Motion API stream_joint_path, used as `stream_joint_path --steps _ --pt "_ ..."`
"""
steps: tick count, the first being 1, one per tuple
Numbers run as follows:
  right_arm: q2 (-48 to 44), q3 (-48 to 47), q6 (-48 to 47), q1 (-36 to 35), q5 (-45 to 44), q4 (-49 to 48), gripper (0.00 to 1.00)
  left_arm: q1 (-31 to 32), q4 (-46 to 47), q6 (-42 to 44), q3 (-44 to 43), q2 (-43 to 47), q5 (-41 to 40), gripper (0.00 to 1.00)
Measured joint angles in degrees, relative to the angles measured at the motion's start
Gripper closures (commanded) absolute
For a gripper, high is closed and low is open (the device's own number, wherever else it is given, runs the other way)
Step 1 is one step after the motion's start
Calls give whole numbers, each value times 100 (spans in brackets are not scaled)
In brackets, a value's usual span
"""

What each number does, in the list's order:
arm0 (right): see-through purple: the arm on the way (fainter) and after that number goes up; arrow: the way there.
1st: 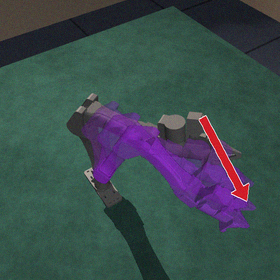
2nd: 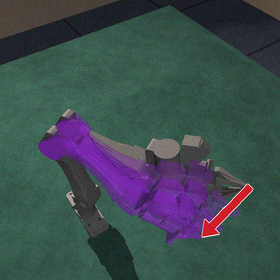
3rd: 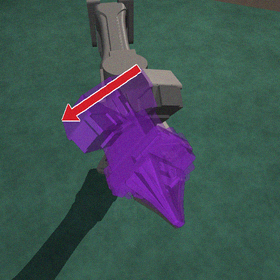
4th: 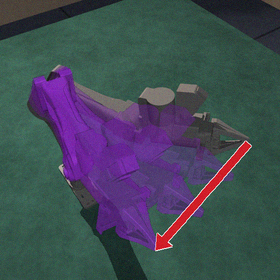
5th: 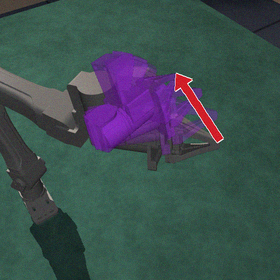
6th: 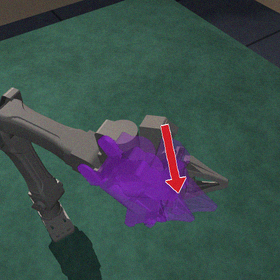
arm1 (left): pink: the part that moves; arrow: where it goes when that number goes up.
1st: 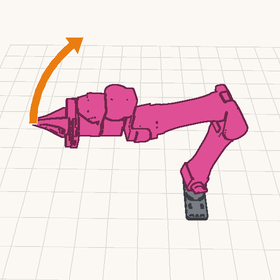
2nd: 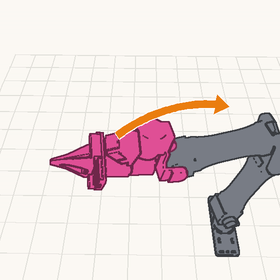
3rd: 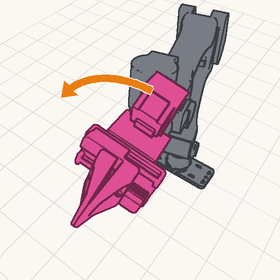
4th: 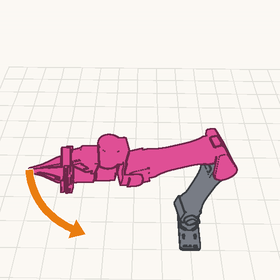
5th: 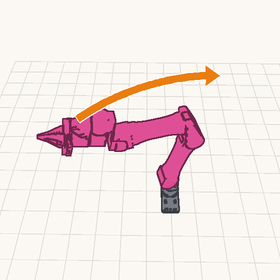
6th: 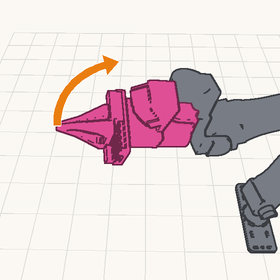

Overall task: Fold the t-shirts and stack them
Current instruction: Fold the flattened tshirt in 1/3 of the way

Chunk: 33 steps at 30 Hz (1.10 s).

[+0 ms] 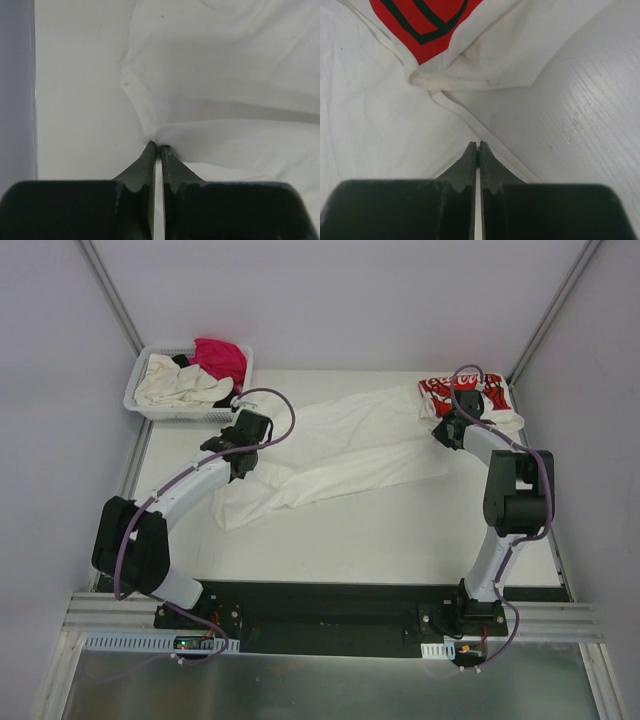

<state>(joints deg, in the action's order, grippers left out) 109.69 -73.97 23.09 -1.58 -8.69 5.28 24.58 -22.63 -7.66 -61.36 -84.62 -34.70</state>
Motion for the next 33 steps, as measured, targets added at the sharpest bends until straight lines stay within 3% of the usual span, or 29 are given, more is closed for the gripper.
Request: stream_joint_path --steps 8,14,16,19,25,33 --pt "219 -168 -17 42 50 52 96 -223 96 61 -142 -525 225 100" --pt "260 -170 -48 74 59 101 70 -332 164 83 -175 -787 337 100" --pt "260 -177 -66 98 59 103 57 -337 249 94 -157 -820 363 100" --pt "260 -195 -87 114 61 103 45 -404 514 122 -63 -820 409 88" --pt "258 -201 -120 205 94 103 44 -599 1047 284 214 -809 520 63" --pt "-85 -199 -83 308 151 101 46 -807 1513 525 407 -446 848 45"
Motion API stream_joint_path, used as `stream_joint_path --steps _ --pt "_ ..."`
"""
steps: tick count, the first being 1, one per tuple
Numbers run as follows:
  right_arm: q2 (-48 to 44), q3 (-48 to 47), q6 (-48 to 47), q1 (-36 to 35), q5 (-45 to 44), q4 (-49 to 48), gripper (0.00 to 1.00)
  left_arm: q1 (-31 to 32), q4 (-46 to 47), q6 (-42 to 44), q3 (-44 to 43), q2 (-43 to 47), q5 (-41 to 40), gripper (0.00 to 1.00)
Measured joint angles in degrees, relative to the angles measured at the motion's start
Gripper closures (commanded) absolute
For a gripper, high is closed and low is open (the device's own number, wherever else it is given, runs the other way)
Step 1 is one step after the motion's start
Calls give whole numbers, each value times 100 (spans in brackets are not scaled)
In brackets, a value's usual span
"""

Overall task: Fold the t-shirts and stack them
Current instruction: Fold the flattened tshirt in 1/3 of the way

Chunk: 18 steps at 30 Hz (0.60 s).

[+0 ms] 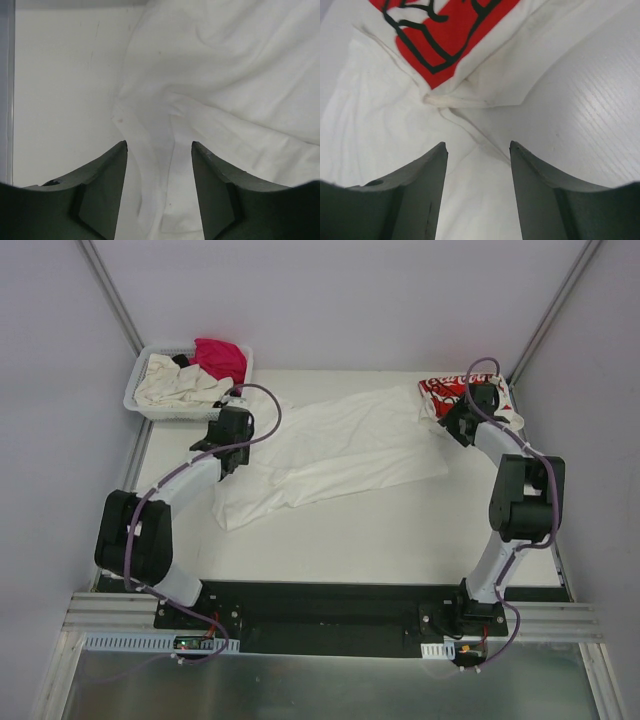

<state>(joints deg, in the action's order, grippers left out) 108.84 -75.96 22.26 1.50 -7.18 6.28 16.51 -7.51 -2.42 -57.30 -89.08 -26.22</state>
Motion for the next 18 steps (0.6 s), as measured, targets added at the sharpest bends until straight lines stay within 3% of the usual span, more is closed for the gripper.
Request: stream_joint_path --steps 5,8,11,12,18 --pt "-763 221 118 -24 151 -118 54 31 20 -140 -9 881 463 42" --pt "-1207 529 195 -105 201 -269 66 214 33 -444 15 1541 654 41" --pt "-1414 855 269 -385 205 -396 91 525 142 -752 181 2118 809 42" --pt "-1416 935 293 -518 214 -402 95 629 160 -861 280 2267 850 41" --pt "-1008 1104 452 -1355 446 -431 99 796 184 -1340 551 1853 1180 42"
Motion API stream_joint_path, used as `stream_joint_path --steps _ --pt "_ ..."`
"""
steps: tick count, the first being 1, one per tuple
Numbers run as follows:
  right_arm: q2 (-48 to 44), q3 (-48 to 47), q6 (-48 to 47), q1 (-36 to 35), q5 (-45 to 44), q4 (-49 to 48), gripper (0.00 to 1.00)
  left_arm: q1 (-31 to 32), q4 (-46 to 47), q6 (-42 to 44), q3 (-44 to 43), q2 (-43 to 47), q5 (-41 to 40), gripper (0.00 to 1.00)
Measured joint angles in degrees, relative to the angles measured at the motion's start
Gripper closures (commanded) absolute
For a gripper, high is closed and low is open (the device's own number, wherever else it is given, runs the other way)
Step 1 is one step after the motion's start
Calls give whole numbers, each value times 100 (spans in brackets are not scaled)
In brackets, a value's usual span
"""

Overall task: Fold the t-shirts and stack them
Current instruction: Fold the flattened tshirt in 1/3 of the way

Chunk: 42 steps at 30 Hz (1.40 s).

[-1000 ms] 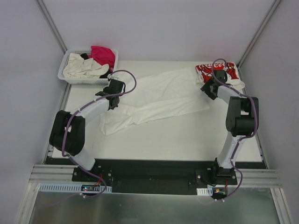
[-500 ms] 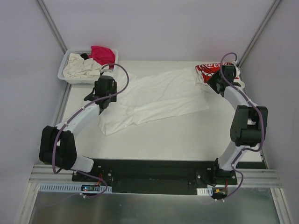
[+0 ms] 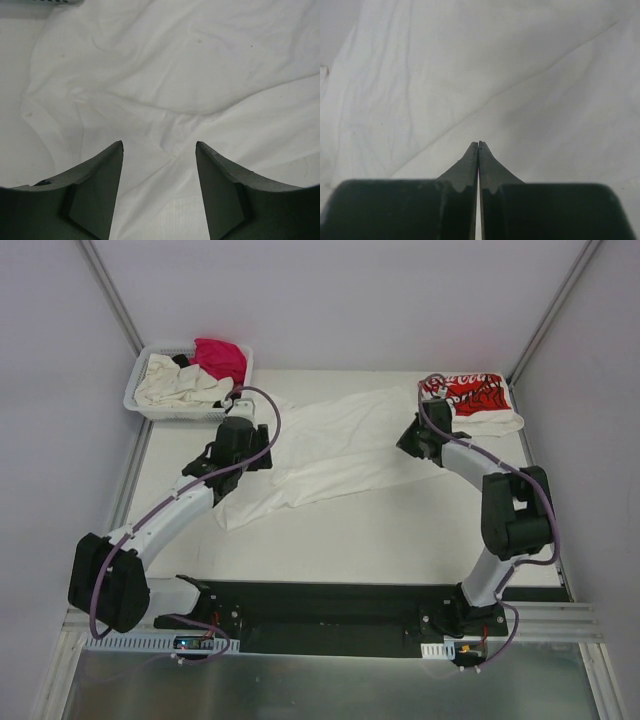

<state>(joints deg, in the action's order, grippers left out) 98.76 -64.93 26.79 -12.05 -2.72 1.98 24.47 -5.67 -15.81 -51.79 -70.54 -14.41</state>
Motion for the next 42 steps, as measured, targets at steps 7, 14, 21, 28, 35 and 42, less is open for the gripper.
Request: stream_joint_path --steps 7,14,21,28,35,42 --pt "704 -66 177 -472 391 -2 99 184 232 -422 9 -907 345 42" --pt "1036 -129 420 -509 721 -17 99 358 551 -721 -61 -1478 654 43" --pt "1064 -127 671 -501 905 -48 99 481 514 -769 -330 -1504 839 43" --pt "1064 -50 918 -319 1038 -197 99 479 195 -667 -424 -452 1274 42" --pt "1099 -50 1137 -195 1075 -428 99 481 271 -378 -688 70 2127 42" --pt "1224 262 1482 -195 1137 -935 99 481 234 -271 -675 50 2317 41"
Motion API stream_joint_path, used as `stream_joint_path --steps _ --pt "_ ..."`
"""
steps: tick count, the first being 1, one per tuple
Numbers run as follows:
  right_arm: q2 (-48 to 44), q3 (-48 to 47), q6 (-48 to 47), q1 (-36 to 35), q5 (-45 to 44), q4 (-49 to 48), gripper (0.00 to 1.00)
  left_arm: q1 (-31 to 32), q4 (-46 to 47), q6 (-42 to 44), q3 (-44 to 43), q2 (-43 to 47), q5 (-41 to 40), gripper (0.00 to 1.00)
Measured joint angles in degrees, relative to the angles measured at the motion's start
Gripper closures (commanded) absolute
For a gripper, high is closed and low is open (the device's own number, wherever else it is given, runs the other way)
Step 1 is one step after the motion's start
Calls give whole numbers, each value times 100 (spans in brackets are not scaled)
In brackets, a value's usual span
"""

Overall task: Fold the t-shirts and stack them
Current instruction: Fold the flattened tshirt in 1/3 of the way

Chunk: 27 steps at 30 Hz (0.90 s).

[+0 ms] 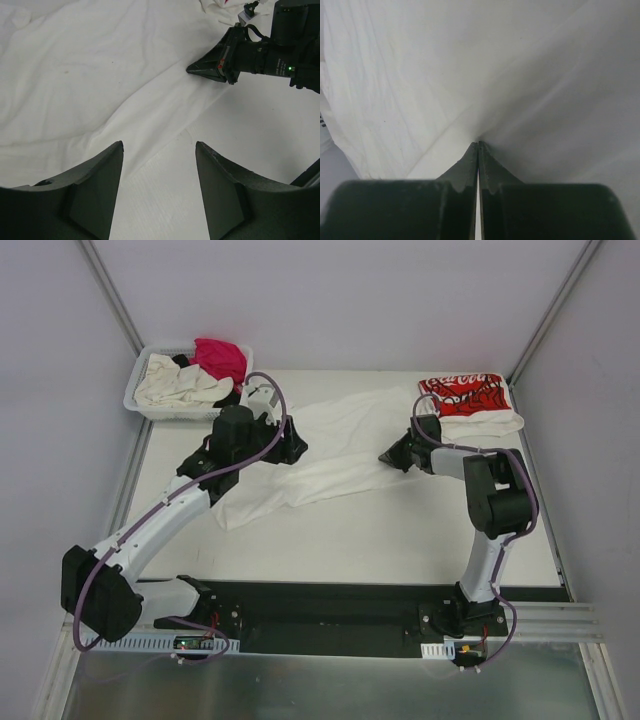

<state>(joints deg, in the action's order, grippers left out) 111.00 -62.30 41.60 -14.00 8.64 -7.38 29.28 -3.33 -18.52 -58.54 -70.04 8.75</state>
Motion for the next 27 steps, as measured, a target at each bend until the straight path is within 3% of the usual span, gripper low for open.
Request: stream_joint_path --steps 11,27 --pt "-291 706 249 39 66 -715 99 -2 -50 382 13 514 -431 41" --pt "-2218 2640 -52 466 -105 -264 99 -13 -612 710 142 1215 -1047 41"
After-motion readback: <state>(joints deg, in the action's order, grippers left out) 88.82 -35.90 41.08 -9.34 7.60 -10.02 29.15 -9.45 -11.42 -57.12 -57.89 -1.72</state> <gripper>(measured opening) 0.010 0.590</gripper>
